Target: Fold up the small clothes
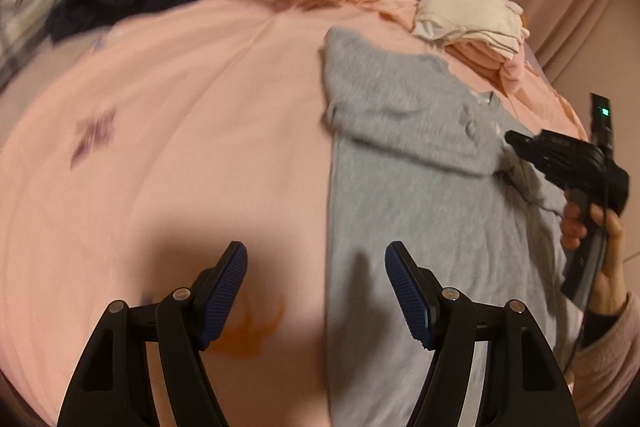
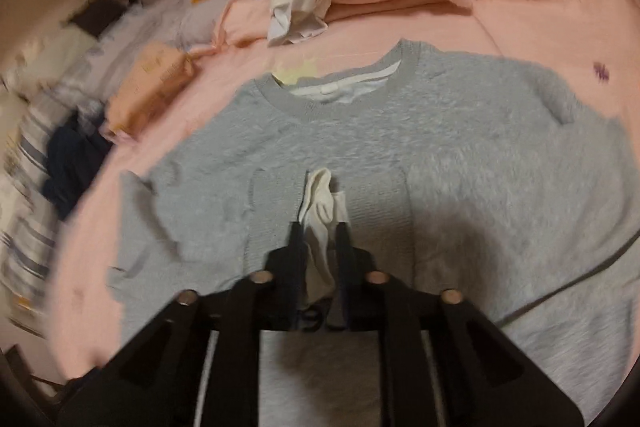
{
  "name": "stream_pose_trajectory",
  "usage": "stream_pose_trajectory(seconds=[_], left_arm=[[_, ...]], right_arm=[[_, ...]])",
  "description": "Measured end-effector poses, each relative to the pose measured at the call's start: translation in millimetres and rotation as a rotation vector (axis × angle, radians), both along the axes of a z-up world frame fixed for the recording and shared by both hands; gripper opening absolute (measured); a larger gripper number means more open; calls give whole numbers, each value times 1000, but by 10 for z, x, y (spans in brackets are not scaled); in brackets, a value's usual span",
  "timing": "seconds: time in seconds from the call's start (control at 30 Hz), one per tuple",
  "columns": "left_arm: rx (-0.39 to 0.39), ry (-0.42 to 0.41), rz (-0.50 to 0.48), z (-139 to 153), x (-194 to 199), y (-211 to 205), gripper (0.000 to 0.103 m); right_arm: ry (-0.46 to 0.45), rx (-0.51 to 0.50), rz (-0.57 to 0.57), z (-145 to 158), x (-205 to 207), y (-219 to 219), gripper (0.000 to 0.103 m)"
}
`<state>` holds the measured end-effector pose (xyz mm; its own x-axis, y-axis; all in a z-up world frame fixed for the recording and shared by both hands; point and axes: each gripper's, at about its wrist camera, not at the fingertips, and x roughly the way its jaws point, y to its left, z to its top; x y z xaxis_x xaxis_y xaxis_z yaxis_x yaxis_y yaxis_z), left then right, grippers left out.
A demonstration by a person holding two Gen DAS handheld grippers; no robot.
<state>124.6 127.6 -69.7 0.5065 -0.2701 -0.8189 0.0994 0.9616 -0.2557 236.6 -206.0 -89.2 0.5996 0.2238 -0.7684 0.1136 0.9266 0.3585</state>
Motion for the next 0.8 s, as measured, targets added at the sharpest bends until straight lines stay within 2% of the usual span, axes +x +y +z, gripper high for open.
stream_pose_trajectory(seconds=[0.03, 0.1, 0.17, 0.2, 0.23, 0.3, 0.37, 0.47, 0.67, 0.73, 0.77, 0.8], left_arm=[[13, -17, -9, 43, 64, -56, 71], [18, -46, -25, 128, 235, -182, 71], [-17, -72, -51, 200, 425, -309, 71], [-24, -79, -59, 208, 480, -352, 71], [-19, -91, -62, 219, 554, -414, 71], [23, -124, -61, 214, 672, -523, 71], [37, -119, -68, 161, 751, -577, 71], [-4, -92, -96, 55, 832, -594, 71], [1, -60, -119, -126, 964, -614, 71], [2, -59, -121, -150, 983, -613, 71], [3, -58, -122, -157, 990, -614, 71], [4, -57, -123, -163, 993, -614, 71]], right_arm=[[-32, -3, 0, 58, -36, -5, 25], [-85, -59, 25, 177, -56, 107, 25], [-103, -71, 133, 243, 30, 268, 26], [-84, -66, 212, 247, 116, 382, 31], [-79, -70, 255, 249, 174, 470, 37], [-92, -115, 337, 253, 311, 664, 42], [-104, -151, 405, 232, 479, 850, 43], [-106, -177, 502, 172, 679, 1050, 43], [-37, -255, 652, -71, 1001, 1329, 44], [-19, -272, 692, -166, 1037, 1385, 42], [-17, -288, 708, -201, 1027, 1408, 36], [-28, -329, 739, -228, 986, 1467, 20]])
